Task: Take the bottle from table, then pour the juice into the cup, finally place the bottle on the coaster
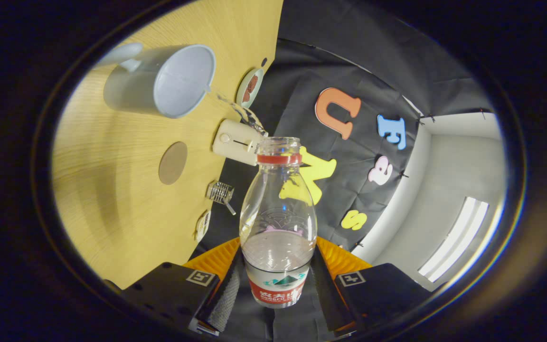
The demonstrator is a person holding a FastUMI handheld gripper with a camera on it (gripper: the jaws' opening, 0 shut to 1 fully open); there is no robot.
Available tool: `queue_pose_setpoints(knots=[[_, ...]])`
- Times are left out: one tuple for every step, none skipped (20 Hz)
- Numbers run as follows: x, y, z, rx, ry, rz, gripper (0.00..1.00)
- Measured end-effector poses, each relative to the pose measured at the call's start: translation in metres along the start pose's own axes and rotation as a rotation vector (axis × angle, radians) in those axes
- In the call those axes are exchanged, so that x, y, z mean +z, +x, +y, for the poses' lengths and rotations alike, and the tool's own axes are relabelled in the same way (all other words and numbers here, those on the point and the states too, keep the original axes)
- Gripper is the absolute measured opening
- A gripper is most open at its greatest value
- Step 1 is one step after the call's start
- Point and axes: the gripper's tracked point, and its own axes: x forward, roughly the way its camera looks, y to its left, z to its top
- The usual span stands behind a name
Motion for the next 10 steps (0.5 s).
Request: queue_pose_setpoints(knots=[[0.001, 0.000, -0.002, -0.008, -0.002, 0.000, 0.79], [0.002, -0.002, -0.005, -0.018, -0.006, -0.002, 0.79], [0.004, -0.002, -0.007, -0.028, -0.010, -0.005, 0.79], [0.006, -0.002, -0.009, -0.037, -0.012, -0.010, 0.79], [0.007, -0.002, -0.011, -0.048, -0.013, -0.007, 0.79], [0.008, -0.003, -0.013, -0.056, -0.017, -0.005, 0.79], [0.009, -0.003, -0.013, -0.060, -0.027, -0.006, 0.79], [0.009, -0.003, -0.012, -0.061, -0.035, -0.006, 0.79], [0.009, -0.003, -0.013, -0.062, -0.041, -0.003, 0.79], [0.010, -0.003, -0.014, -0.066, -0.047, -0.003, 0.79]])
